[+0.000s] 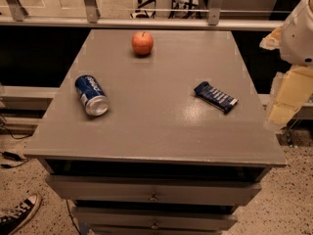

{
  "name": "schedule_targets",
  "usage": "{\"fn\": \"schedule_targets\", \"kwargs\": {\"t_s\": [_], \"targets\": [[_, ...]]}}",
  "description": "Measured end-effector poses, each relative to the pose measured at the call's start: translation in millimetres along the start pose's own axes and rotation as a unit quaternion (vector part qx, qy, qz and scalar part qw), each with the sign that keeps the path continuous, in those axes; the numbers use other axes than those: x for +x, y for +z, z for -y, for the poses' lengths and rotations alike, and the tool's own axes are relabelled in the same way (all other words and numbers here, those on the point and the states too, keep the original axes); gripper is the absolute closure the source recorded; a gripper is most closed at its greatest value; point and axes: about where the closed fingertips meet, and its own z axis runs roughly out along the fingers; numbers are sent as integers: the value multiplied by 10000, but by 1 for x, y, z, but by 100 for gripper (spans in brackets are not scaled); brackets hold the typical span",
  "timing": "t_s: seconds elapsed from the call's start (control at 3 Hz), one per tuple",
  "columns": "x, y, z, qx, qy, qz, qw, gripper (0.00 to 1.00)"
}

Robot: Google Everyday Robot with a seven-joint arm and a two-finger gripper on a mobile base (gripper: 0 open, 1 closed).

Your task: Pick rxbar blueberry

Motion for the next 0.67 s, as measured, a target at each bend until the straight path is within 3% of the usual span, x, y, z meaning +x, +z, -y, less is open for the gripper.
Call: {"fn": "schedule_targets", "kwargs": {"t_s": [0.33, 0.67], "targets": [[0, 0, 0, 11, 3, 11, 10000, 0], [7, 16, 6, 15, 212, 288, 9994, 0]]}}
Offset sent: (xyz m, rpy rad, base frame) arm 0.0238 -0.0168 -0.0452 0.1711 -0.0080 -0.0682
